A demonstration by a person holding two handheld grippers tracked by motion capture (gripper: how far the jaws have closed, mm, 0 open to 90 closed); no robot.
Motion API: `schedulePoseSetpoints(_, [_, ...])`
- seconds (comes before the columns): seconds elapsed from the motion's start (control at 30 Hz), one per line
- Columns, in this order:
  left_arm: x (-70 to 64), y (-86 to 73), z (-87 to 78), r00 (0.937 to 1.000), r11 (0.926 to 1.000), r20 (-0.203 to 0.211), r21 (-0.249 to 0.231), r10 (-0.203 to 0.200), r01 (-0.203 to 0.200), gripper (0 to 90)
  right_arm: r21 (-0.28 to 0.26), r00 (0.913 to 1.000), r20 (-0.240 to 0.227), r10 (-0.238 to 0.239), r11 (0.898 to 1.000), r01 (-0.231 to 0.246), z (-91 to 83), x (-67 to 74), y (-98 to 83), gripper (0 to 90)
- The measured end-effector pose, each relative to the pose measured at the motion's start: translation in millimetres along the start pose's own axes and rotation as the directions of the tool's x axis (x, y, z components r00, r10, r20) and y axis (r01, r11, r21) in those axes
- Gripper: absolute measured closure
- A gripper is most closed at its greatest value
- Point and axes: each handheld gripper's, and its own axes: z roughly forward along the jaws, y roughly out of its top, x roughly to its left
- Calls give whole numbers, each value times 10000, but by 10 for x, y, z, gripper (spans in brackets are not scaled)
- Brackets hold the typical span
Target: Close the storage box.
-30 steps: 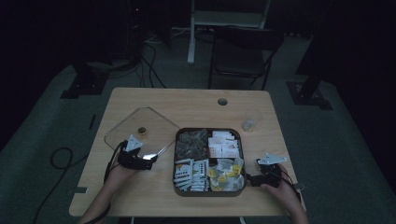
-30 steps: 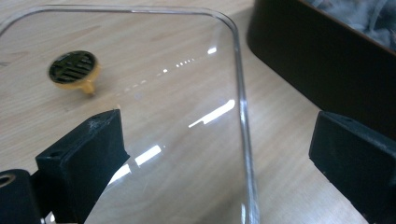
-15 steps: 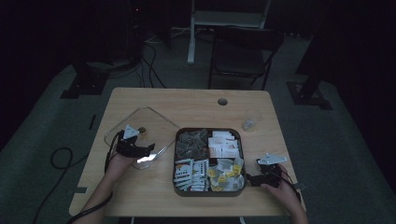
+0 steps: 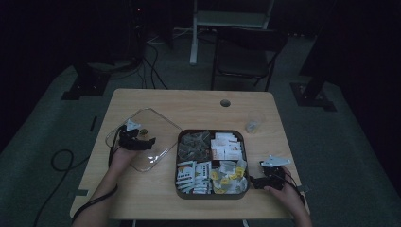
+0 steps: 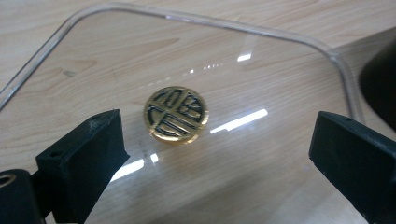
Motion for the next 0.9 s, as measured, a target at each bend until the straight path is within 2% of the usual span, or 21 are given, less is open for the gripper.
schedulePoseSetpoints(0.13, [27, 27, 50, 9998, 10000, -183, 38, -55, 56, 65, 0, 10000, 0, 3, 10000, -3, 0, 0, 0, 123])
schedulePoseSetpoints(0.2, [39, 31, 61, 9996, 9999, -261, -76, -110, 108, 145, -1, 10000, -1, 0, 10000, 0, 0, 0, 0, 122])
schedulePoseSetpoints(0.27, [47, 33, 71, 9993, 9999, -358, -66, -99, 97, 178, 0, 10000, 0, 0, 10000, 0, 0, 0, 0, 123])
schedulePoseSetpoints(0.3, [58, 31, 81, 9996, 9999, -254, -22, -98, 98, 178, 0, 10000, -1, -1, 10000, 1, 0, 0, 0, 123])
schedulePoseSetpoints(0.33, [66, 32, 93, 9993, 10000, -376, 51, -32, 34, 271, 0, 10000, 1, 8, 10000, -8, 0, 0, 0, 123])
schedulePoseSetpoints(0.37, [68, 31, 102, 9991, 10000, -429, 86, -40, 44, 271, 0, 10000, 1, 8, 10000, -8, 0, 0, 0, 123])
schedulePoseSetpoints(0.5, [93, 29, 133, 9986, 9998, -517, 156, -99, 108, 388, -1, 10000, 4, 10, 10000, -10, 0, 0, 0, 124])
schedulePoseSetpoints(0.53, [96, 28, 140, 9991, 9998, -422, 153, -109, 115, 414, -1, 10000, 5, 11, 10000, -11, 0, 0, 0, 123])
schedulePoseSetpoints(0.63, [85, 28, 162, 9984, 9997, -546, 219, 124, -112, 466, -2, 10000, 5, 9, 10000, -9, 0, 0, 0, 124])
schedulePoseSetpoints(0.67, [85, 31, 162, 9984, 9998, -553, 199, 108, -97, 517, -3, 10000, 2, 10, 10000, -10, 0, 0, 0, 123])
schedulePoseSetpoints(0.8, [65, 58, 174, 9969, 9994, -763, 291, 182, -160, 547, -1, 10000, 4, 6, 10000, -6, 0, 0, 0, 124])
schedulePoseSetpoints(0.83, [63, 63, 174, 9961, 9995, -874, 297, 138, -112, 586, -3, 10000, 5, 4, 10000, -4, 0, 0, 0, 124])
schedulePoseSetpoints(0.9, [65, 64, 175, 9960, 9995, -889, 311, 102, -75, 586, -3, 10000, 5, 8, 10000, -8, 0, 0, 0, 123])
